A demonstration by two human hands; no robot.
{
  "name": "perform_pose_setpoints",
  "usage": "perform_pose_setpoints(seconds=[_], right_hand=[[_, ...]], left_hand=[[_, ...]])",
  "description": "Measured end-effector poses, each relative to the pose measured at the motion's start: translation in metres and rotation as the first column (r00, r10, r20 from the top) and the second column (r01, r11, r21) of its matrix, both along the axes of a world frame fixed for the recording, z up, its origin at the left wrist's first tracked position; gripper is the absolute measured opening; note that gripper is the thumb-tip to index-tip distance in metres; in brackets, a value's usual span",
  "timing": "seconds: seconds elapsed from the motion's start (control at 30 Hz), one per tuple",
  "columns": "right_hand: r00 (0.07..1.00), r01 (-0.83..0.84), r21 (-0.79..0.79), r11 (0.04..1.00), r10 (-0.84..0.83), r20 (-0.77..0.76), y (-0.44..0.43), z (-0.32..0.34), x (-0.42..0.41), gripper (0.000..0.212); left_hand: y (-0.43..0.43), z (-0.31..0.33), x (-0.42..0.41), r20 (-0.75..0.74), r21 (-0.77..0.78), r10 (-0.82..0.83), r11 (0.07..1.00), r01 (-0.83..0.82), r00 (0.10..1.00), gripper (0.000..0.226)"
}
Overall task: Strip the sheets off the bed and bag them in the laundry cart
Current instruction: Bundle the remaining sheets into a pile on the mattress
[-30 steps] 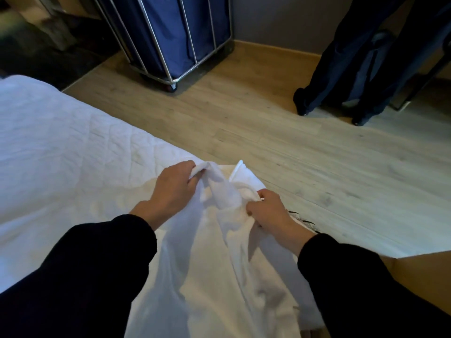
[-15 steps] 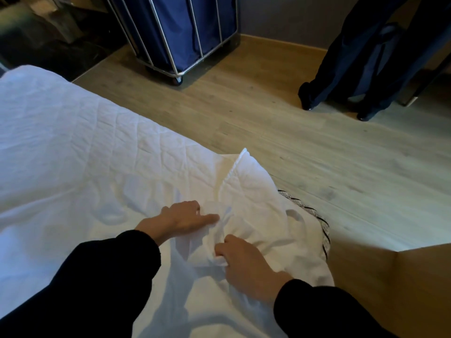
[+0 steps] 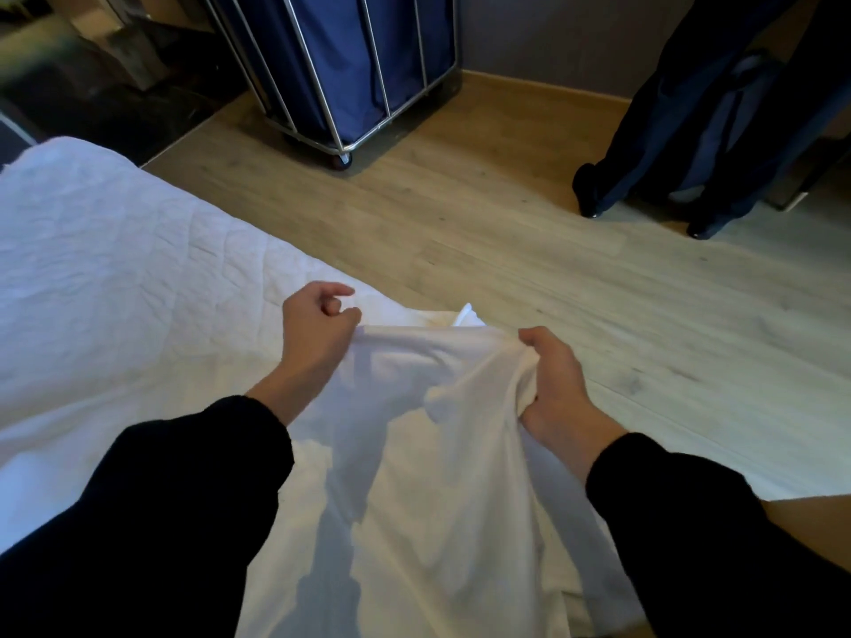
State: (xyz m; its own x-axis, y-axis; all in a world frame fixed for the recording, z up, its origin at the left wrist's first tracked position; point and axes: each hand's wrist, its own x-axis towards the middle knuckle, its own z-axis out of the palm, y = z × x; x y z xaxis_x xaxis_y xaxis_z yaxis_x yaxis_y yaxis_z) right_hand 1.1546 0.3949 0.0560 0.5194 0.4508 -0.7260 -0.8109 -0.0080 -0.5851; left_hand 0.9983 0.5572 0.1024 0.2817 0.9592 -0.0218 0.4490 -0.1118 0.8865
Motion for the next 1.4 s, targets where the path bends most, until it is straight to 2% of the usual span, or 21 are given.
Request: perform_pose_setpoints(seconds=[0.13,0.2,0.23,0.3,0.33,0.37,0.43,0.47,0.57,0.7,0.77,0.83,0.93,1.0,1.07,1.1,1.13,1.2,1.3,1.33,1.4], right_hand=[[0.992,0.083,-0.002,0.997,-0.082,0.096,0.017,0.011,0.043,0.015],[0.974,0.022,-0.102,0.995,0.002,0.225,0.021,0.006,0.058,0.017],[0.950,-0.046,-0.171,0.984,0.096,0.297,0.020,0.002,0.062,0.016],[0.856,-0.196,-0.329,0.924,0.325,0.401,0.015,-0.011,0.065,0.016],[0.804,-0.234,-0.400,0.886,0.408,0.432,0.013,-0.018,0.067,0.012],[0.765,-0.243,-0.449,0.860,0.454,0.457,0.010,-0.025,0.068,0.007],[0.731,-0.233,-0.470,0.851,0.472,0.493,0.007,-0.032,0.074,0.010],[0.749,-0.243,-0.435,0.867,0.453,0.483,0.006,-0.033,0.077,0.010],[0.829,-0.334,-0.258,0.907,0.413,0.377,0.010,-0.029,0.083,0.007],[0.861,-0.390,-0.058,0.919,0.386,0.331,0.018,-0.024,0.074,0.005],[0.875,-0.370,0.005,0.929,0.346,0.340,0.018,-0.018,0.063,0.005],[0.827,-0.404,-0.037,0.914,0.382,0.413,0.015,-0.014,0.051,0.030],[0.641,-0.542,-0.189,0.819,0.548,0.537,0.001,-0.008,0.035,0.069],[0.400,-0.637,-0.384,0.668,0.713,0.576,-0.012,-0.002,0.027,0.078],[0.066,-0.607,-0.641,0.469,0.834,0.548,-0.023,-0.001,0.018,0.046],[-0.063,-0.529,-0.738,0.418,0.848,0.526,-0.030,0.002,0.011,0.023],[-0.129,-0.450,-0.789,0.417,0.844,0.520,-0.036,0.005,0.004,0.009],[-0.084,-0.344,-0.783,0.518,0.814,0.575,-0.048,0.012,-0.016,0.005],[0.120,-0.256,-0.667,0.700,0.708,0.696,-0.069,0.037,-0.056,0.017],[0.133,-0.227,-0.644,0.730,0.679,0.722,-0.079,0.045,-0.071,0.020],[0.085,-0.180,-0.619,0.764,0.639,0.764,-0.103,0.055,-0.107,0.026]], left_hand=[[0.018,0.003,0.038,-0.018,0.148,-0.111,0.983,0.112,0.994,0.035],[0.024,-0.016,0.046,-0.178,0.165,-0.246,0.947,0.276,0.953,0.032],[0.025,-0.030,0.047,-0.343,0.138,-0.328,0.910,0.392,0.880,0.039],[0.025,-0.056,0.045,-0.700,-0.003,-0.406,0.824,0.567,0.587,0.063],[0.023,-0.066,0.044,-0.815,-0.066,-0.375,0.817,0.573,0.441,0.068],[0.019,-0.072,0.043,-0.886,-0.098,-0.328,0.824,0.558,0.328,0.067],[0.014,-0.082,0.043,-0.938,-0.135,-0.279,0.841,0.525,0.206,0.056],[0.012,-0.086,0.044,-0.936,-0.153,-0.289,0.847,0.510,0.200,0.054],[0.012,-0.095,0.049,-0.895,-0.140,-0.324,0.857,0.496,0.308,0.072],[0.010,-0.096,0.067,-0.929,-0.081,-0.289,0.767,0.636,0.230,0.078],[0.006,-0.097,0.068,-0.936,-0.045,-0.262,0.748,0.662,0.233,0.063],[0.000,-0.093,0.063,-0.914,-0.004,-0.268,0.755,0.655,0.303,0.030],[-0.012,-0.079,0.043,-0.842,-0.011,-0.334,0.795,0.606,0.423,0.009],[-0.017,-0.066,0.027,-0.842,0.062,-0.299,0.773,0.631,0.448,0.010],[-0.017,-0.050,0.011,-0.861,0.099,-0.293,0.706,0.701,0.416,0.016],[-0.020,-0.038,0.004,-0.851,0.069,-0.337,0.688,0.723,0.402,0.023],[-0.025,-0.025,-0.004,-0.819,0.032,-0.404,0.677,0.736,0.407,0.029],[-0.038,-0.004,-0.023,-0.754,0.003,-0.484,0.673,0.739,0.444,0.027],[-0.067,0.018,-0.064,-0.779,0.020,-0.452,0.675,0.737,0.434,0.020],[-0.077,0.024,-0.081,-0.812,0.025,-0.424,0.661,0.750,0.400,0.018],[-0.096,0.036,-0.115,-0.879,0.006,-0.357,0.653,0.757,0.316,0.035]])
